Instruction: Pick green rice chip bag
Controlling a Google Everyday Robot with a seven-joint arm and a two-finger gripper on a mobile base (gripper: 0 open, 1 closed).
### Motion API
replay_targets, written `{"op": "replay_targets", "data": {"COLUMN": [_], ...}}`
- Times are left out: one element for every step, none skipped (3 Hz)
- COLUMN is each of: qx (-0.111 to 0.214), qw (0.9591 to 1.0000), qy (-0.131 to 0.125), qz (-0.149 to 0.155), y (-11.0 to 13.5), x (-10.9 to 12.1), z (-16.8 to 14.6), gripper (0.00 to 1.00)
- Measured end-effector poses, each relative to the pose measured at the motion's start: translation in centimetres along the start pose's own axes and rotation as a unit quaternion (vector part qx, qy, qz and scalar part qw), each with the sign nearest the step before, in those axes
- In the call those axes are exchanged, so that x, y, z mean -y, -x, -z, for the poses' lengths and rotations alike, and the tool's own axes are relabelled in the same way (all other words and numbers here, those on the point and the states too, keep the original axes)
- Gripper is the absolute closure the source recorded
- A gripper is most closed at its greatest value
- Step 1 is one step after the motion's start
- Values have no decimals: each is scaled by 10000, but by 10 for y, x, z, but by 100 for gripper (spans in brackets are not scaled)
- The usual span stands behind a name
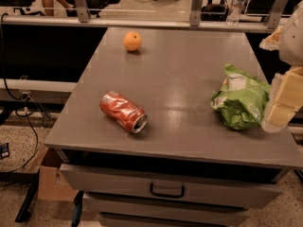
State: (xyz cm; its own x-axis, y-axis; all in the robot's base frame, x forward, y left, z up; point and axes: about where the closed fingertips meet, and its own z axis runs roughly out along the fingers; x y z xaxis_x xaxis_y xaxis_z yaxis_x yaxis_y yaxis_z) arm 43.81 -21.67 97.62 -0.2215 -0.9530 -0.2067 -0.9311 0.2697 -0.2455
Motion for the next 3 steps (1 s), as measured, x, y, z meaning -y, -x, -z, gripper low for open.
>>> {"op": "replay_targets", "data": {"qx": [1, 285, 772], "qw": [10000, 9989, 9908], "qy": [-1, -149, -350], "qz": [-1, -342, -1058], "y": [0, -10, -35], "x": [0, 7, 11], "z": [0, -2, -10], "gripper": [0, 0, 0]}}
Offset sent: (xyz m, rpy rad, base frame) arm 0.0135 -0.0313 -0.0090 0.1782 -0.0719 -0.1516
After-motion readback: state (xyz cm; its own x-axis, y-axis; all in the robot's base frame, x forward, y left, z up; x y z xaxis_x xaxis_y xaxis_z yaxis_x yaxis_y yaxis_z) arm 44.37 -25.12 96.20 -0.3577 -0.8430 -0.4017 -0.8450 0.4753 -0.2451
